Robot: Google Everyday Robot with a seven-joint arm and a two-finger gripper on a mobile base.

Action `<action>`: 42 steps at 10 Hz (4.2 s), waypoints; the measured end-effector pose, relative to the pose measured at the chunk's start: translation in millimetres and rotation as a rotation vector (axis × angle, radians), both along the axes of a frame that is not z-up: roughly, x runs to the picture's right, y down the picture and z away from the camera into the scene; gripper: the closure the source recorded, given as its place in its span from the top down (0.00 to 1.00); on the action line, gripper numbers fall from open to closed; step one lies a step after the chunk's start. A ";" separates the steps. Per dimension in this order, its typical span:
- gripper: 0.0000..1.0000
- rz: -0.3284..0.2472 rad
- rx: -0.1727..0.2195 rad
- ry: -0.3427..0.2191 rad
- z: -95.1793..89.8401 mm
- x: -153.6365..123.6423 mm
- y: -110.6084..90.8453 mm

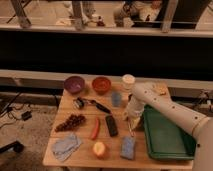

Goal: Place fork in paper cup

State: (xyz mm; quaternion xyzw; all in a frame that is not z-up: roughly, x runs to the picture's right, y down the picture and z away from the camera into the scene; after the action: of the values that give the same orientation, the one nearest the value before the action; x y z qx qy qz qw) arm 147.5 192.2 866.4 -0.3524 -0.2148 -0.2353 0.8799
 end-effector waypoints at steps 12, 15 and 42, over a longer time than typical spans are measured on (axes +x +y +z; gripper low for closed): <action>0.13 -0.049 0.025 -0.002 -5.9 -6.7 6.0; 0.00 -0.081 0.045 -0.008 -7.3 -11.2 5.3; 0.00 -0.106 0.250 -0.206 -126.9 -44.0 -82.2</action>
State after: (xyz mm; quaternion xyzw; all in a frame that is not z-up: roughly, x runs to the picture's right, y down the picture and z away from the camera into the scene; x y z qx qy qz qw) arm 103.5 110.1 739.5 -0.2249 -0.2539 -0.3414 0.8766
